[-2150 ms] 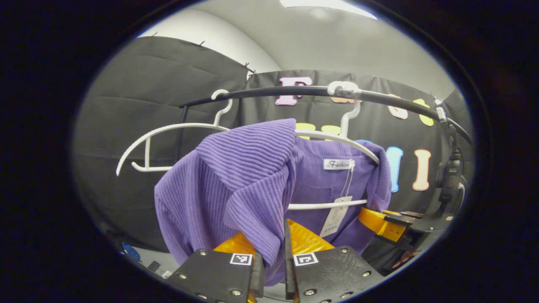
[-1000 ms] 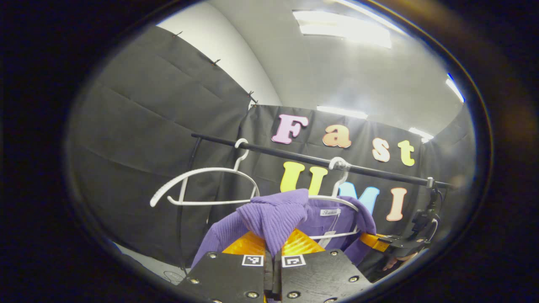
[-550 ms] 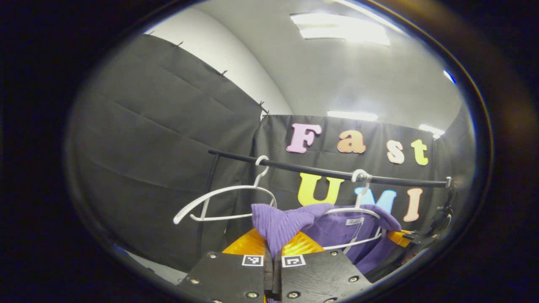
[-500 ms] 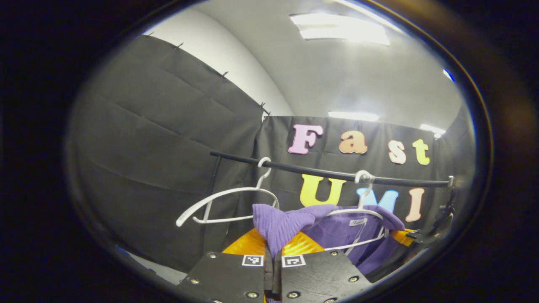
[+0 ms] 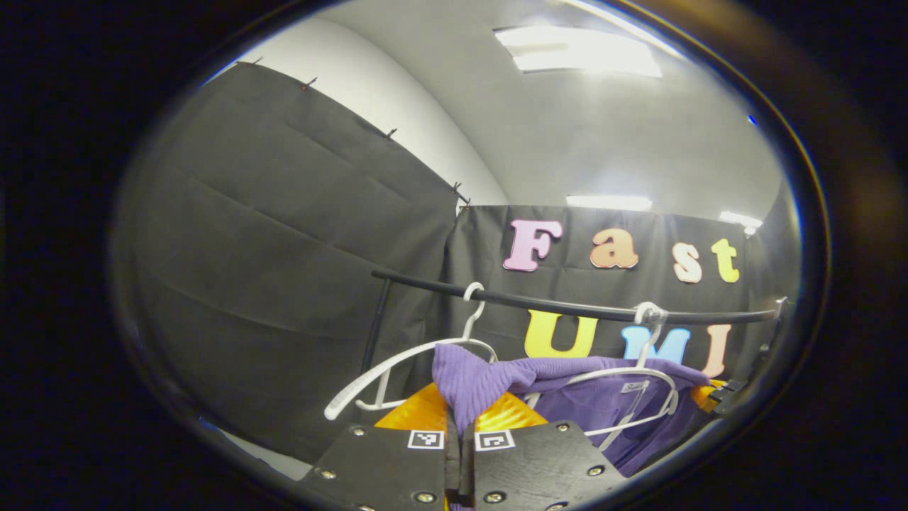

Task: Grasp the clothes on the hanger with both hands and then place them into the laundry hamper below.

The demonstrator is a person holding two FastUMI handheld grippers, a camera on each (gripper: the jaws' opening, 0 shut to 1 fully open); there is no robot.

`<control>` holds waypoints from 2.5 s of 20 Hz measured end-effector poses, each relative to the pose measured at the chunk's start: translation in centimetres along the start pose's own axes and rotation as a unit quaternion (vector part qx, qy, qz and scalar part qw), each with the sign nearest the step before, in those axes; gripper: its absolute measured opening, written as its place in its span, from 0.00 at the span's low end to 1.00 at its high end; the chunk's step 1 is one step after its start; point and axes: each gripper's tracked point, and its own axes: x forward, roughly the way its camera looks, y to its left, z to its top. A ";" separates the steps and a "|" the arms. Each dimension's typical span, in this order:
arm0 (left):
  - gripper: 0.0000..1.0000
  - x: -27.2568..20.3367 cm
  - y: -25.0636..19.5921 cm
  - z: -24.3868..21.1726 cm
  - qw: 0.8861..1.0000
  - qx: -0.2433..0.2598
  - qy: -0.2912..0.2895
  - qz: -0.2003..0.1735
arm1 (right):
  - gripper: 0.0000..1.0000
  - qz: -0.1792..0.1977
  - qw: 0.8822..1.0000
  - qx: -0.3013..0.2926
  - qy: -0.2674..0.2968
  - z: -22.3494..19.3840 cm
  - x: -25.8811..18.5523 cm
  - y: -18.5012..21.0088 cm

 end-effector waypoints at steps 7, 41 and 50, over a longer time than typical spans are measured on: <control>0.00 1.2 2.7 4.6 0.999 -0.045 -0.027 0.012 | 0.00 0.025 1.000 -0.011 -0.004 -1.7 1.6 1.4; 0.01 2.1 8.9 -4.5 0.991 -0.071 0.088 -0.073 | 0.00 0.006 0.997 -0.076 0.028 -3.7 -0.4 5.1; 0.01 0.1 5.7 -9.5 0.987 -0.077 0.126 -0.062 | 0.00 0.009 0.996 -0.078 0.040 -6.1 0.7 2.4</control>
